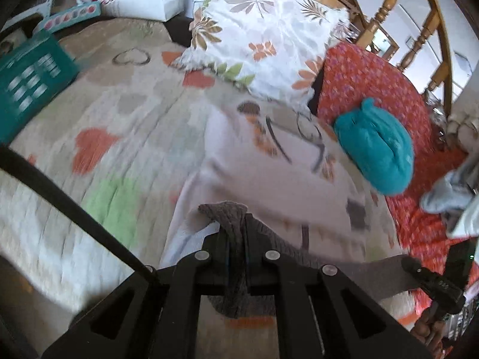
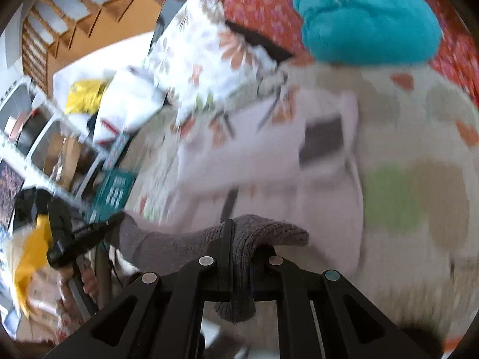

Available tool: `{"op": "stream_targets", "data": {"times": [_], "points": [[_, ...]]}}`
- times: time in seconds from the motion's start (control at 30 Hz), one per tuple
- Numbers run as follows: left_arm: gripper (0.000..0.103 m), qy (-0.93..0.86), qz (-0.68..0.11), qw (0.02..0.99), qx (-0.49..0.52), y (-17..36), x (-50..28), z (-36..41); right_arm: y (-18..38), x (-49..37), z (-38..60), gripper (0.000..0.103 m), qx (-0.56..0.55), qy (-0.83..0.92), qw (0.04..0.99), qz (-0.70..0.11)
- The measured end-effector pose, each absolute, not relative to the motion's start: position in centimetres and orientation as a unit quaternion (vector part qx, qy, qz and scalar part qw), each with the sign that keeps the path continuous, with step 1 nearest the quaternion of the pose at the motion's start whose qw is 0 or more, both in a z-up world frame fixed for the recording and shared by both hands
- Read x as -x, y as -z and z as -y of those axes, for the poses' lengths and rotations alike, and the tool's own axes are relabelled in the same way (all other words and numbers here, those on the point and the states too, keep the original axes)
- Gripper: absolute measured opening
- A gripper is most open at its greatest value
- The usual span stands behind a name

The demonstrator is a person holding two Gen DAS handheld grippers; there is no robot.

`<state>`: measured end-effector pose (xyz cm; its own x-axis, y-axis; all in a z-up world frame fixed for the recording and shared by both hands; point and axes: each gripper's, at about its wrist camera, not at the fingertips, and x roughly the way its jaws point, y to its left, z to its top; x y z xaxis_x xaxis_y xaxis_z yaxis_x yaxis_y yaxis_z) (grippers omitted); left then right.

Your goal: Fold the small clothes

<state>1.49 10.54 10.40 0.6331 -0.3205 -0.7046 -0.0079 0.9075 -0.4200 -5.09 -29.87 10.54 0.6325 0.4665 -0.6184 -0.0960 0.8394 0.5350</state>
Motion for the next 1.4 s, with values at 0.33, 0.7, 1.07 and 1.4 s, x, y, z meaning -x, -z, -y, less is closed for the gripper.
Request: {"op": "stream_targets", "data": {"times": [0.33, 0.7, 1.07, 1.4], "points": [[0.007, 0.066, -0.463, 0.867, 0.172, -6.0, -16.1, -7.0, -7.2, -8.9, 31.1, 0.008, -0.255, -0.089, 0.866, -0.42], [0.06, 0.037, -0.439, 0.859, 0.26, -4.1, -23.3, -9.7, -3.2, -17.5, 34.3, 0.056, -0.296, -0.039, 0.852, -0.429], [0.063, 0.036, -0.459, 0.859, 0.223, -3.8, -20.7, -11.7, -6.3, -15.1, 36.5, 0.062, -0.249, -0.007, 0.876, -0.413], [0.068, 0.034, -0.49, 0.858, 0.151, -0.7, -12.8, -12.2, -3.0, -4.8, 37.7, 0.068, -0.229, -0.003, 0.853, -0.469]]}}
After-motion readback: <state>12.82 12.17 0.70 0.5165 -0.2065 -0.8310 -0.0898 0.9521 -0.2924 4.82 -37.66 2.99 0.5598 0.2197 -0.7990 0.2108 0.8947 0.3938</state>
